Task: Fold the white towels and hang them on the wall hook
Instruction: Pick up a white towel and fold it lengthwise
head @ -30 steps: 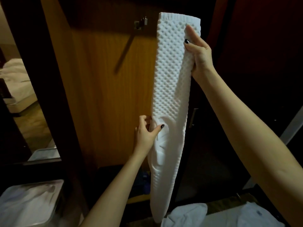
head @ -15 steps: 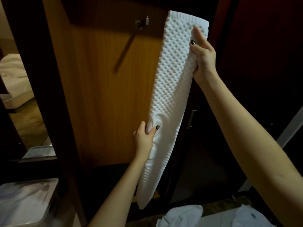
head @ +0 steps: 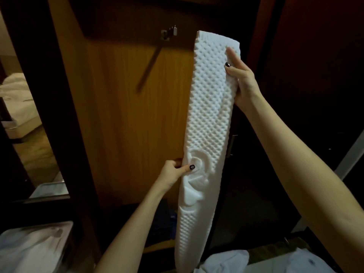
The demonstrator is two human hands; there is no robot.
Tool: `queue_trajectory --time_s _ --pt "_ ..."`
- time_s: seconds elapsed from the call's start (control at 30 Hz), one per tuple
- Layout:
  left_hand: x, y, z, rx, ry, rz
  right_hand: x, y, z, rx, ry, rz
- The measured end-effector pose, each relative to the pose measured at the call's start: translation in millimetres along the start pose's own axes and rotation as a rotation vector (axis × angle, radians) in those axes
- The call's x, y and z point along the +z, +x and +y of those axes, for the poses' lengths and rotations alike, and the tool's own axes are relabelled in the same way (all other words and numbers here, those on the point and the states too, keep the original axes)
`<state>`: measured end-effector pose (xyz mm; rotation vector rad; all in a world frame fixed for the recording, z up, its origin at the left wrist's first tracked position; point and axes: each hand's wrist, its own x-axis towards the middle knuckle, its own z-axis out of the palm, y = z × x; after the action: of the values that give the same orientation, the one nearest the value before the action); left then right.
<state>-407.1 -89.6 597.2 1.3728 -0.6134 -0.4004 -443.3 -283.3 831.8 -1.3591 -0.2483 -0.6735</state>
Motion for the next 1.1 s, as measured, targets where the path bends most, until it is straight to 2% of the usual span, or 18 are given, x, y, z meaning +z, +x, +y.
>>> queue_trajectory --time_s 0.07,0.13,0.33,0.47,0.53,0.6,0.73,0.8,0.87,0.9,1.0,1.1 --pt "0.5 -2.8 -2.2 0.04 -0.011 0.081 -8.5 -0.9 0.8 0.019 0.0 0.054" --pt "-3.3 -6.8 -2.0 0.047 -0.019 0.089 -20.1 -3.3 2.4 0.04 -0.008 0.147" --pt "-19.3 -10.0 36.0 -0.05 -0.05 -0.35 -57.5 -15.8 18.1 0.128 -0.023 0.261" --pt "-8.0 0.8 73.1 0.094 0.052 -0.606 -61.6 -17.1 30.1 0.217 -0.006 0.26" --pt "-0.7 2.1 82.9 0.116 0.075 -0.68 -64.3 -19.5 38.6 0.257 -0.035 0.251" --pt "3.9 1.7 85.2 0.088 0.024 -0.684 -71.7 -24.7 47.7 0.287 -0.049 0.266" --pt "7.7 5.4 85.2 0.074 -0.107 -0.571 -76.1 -53.7 71.4 0.423 -0.179 0.255" --pt "9.7 10.3 88.3 0.094 -0.113 -0.555 -72.0 -78.8 81.3 0.582 -0.195 0.167" --pt "11.5 15.0 92.7 0.119 -0.112 -0.559 -70.7 -102.6 85.4 0.69 -0.103 -0.002" --pt "12.2 17.1 95.5 0.128 -0.106 -0.565 -71.7 -110.5 84.9 0.696 -0.067 -0.062" --pt "14.5 21.0 104.3 0.163 -0.086 -0.614 -69.3 -116.5 66.2 0.634 -0.027 -0.086" --pt "15.1 26.8 111.3 0.214 -0.006 -0.581 -55.2 -107.8 43.1 0.484 -0.138 -0.119"
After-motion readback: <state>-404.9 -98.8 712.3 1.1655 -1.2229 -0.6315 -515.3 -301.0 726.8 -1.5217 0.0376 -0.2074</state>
